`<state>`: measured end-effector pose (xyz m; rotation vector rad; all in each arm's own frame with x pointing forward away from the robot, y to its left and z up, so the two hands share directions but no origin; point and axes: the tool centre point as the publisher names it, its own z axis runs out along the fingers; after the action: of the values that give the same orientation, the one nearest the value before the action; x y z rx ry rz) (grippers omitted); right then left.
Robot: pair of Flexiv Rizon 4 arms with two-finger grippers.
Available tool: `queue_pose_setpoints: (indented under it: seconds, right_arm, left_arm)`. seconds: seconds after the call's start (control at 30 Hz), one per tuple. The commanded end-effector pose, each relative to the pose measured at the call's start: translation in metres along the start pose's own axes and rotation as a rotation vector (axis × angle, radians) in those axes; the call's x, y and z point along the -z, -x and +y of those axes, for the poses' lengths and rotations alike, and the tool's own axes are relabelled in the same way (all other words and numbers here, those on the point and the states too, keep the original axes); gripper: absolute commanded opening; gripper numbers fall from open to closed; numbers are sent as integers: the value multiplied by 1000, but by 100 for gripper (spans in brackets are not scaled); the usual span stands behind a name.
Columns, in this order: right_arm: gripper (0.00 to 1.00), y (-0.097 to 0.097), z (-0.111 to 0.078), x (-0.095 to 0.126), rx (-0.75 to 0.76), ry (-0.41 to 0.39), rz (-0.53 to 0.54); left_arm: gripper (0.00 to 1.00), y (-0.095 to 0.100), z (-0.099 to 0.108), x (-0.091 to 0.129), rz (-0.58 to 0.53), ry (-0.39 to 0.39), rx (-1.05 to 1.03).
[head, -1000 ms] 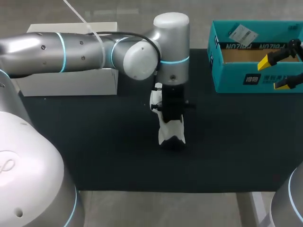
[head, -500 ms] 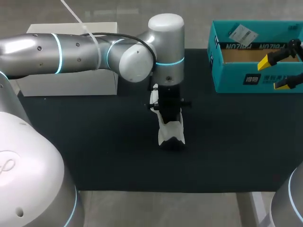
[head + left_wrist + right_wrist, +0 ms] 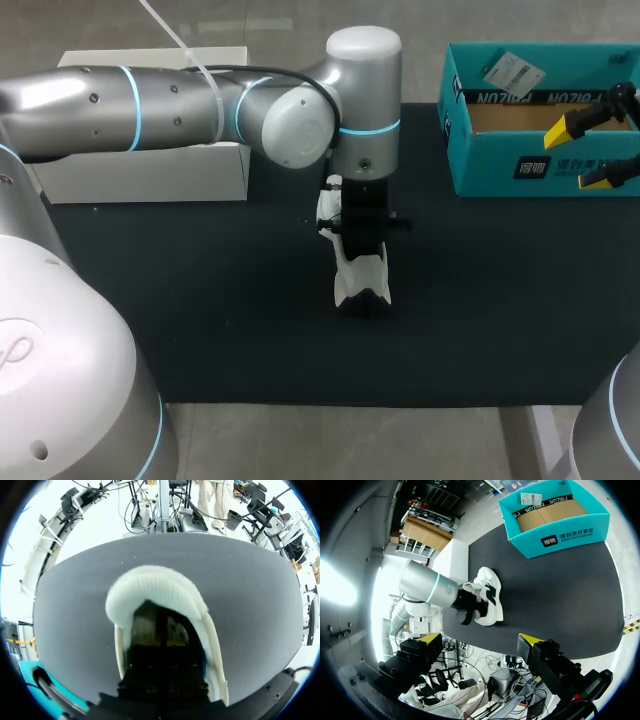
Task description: Take the shoe out of the shoebox, open the shoe tongue, remove and reinsert the insole, then place the shoe into the shoebox
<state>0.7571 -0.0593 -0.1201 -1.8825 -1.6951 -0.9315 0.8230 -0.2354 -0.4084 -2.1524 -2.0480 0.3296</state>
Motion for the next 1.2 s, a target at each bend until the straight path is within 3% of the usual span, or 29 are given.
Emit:
queue_pose_setpoints:
  seconds: [0.03,0.17,0.47,0.7,0.8,1.2]
  right_arm:
    - [100,-1,1,-1,-2,-1,-3]
    - [100,-1,1,-1,-2,-1,-3]
    - [100,-1,1,-1,-2,-1,-3]
    - [100,-1,1,-1,-2,-1,-3]
    - [100,-1,1,-1,-2,-1,-3]
    - [100,-1,1,-1,-2,-1,-3]
  left_arm:
    - [0,-1,-5,-10,-2,-13,-5]
    - [0,-1,-3,-18,22,-14,-4]
    - [0,0,-1,35,-17,51,-24]
    - [0,4,23,58,-45,126,-7]
    - [0,4,31,62,-31,189,3]
    - [0,-4,50,64,-28,208,65]
